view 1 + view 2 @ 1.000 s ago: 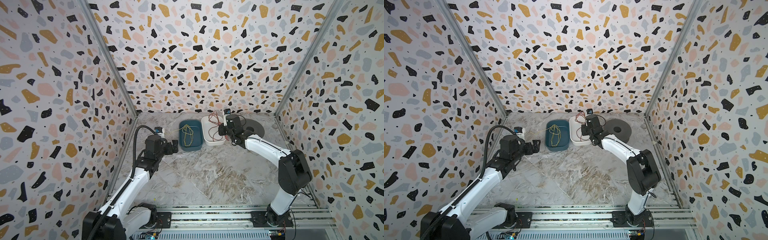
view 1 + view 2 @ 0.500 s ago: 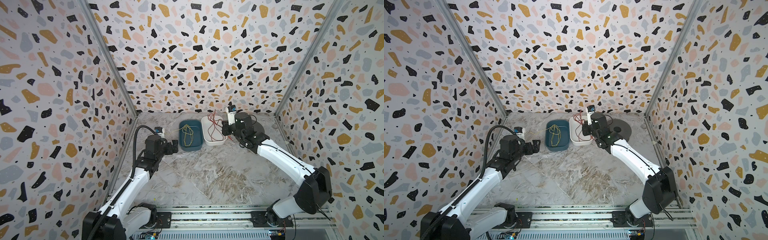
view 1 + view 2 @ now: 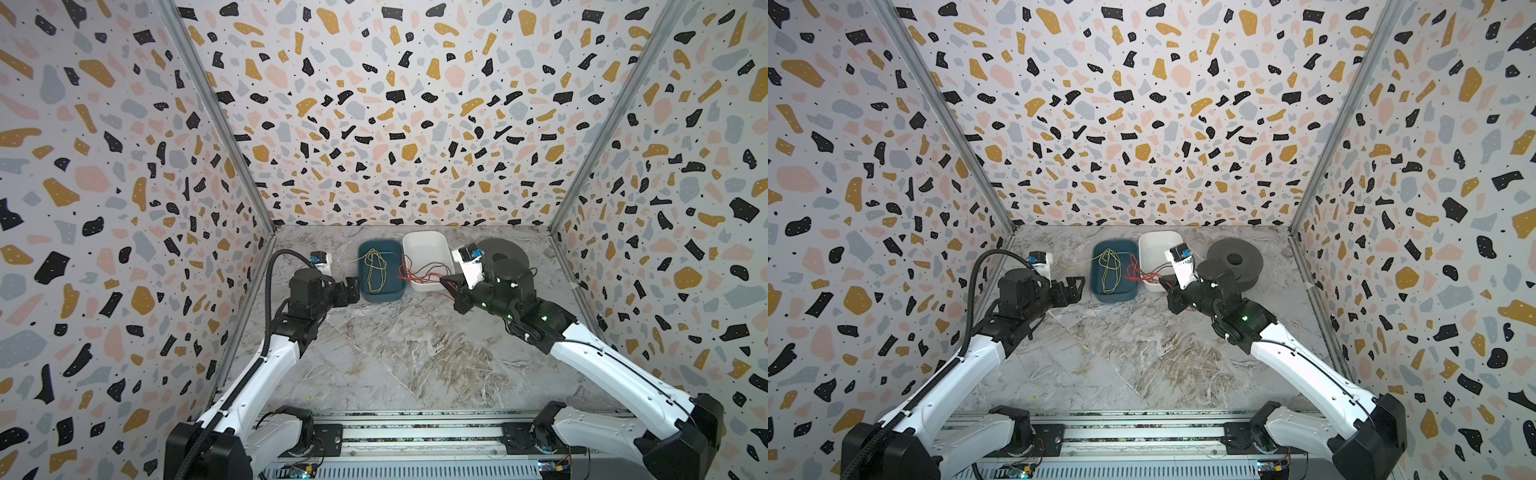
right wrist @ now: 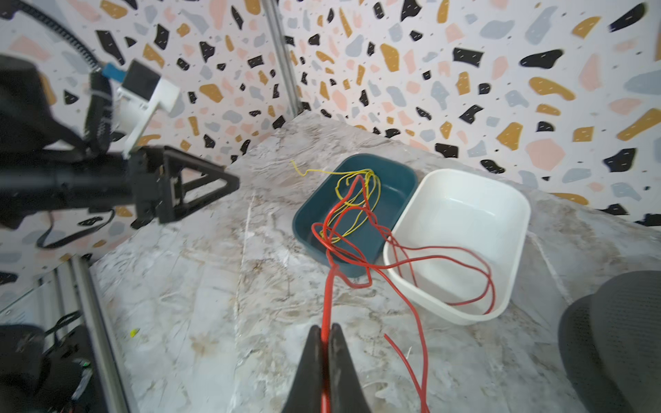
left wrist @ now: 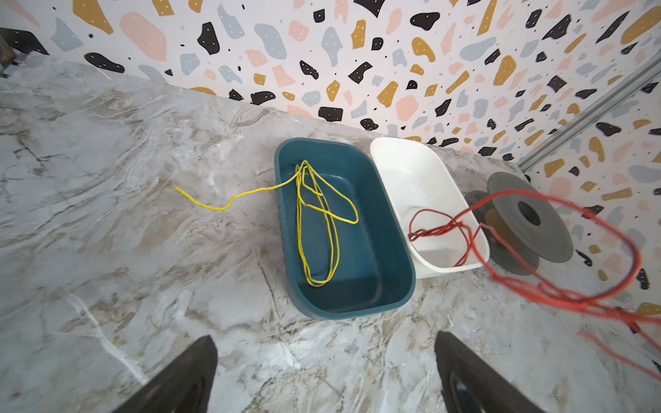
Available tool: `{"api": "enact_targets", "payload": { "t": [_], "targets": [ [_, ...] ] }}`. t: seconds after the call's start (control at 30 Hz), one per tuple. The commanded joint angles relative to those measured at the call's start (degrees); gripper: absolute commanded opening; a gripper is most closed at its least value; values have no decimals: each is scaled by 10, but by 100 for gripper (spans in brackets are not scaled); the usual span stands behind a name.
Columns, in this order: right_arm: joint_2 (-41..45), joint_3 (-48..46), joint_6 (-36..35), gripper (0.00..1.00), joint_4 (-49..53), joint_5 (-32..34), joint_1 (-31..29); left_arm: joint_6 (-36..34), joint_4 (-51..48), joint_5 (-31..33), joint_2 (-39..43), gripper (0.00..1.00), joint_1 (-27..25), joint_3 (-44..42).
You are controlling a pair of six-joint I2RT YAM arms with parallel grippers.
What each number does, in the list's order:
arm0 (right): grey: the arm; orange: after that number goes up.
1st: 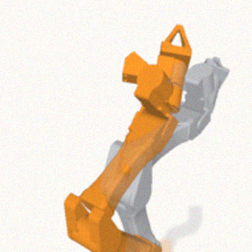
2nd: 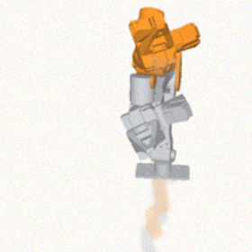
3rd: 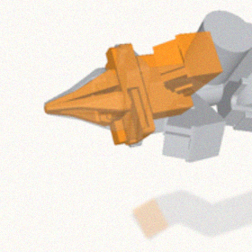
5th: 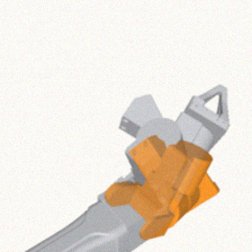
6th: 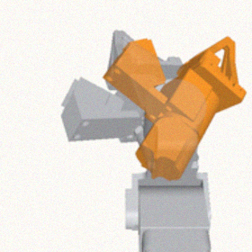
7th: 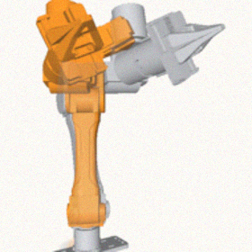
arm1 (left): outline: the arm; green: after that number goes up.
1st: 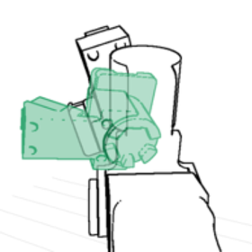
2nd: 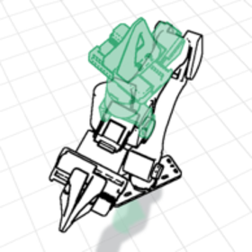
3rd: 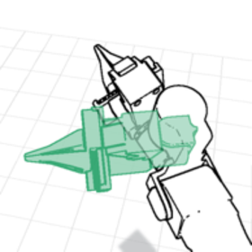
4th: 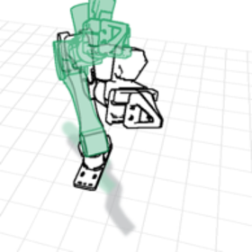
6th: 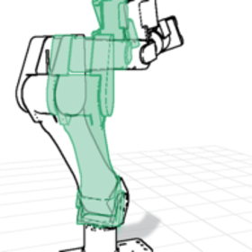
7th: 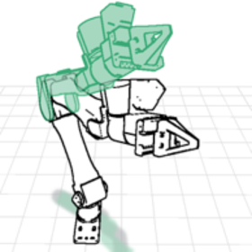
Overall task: Wrap the cables
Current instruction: 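Lift the red cable out of the white tub with the right gripper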
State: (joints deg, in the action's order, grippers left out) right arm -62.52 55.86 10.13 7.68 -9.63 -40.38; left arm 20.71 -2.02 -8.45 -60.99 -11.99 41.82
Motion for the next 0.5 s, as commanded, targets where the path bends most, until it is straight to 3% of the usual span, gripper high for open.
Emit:
{"api": "enact_targets", "payload": {
  "t": [0.0,0.2,0.47],
  "targets": [
    [27,-40,-2,0,-4,-21,-3,24,33,-26,-6,94,-5,0],
    [36,-131,43,0,-22,-13,-10,35,24,-32,-2,93,-12,5],
    [2,-169,82,0,20,75,-14,21,2,-21,2,93,-15,6]
  ]
}}
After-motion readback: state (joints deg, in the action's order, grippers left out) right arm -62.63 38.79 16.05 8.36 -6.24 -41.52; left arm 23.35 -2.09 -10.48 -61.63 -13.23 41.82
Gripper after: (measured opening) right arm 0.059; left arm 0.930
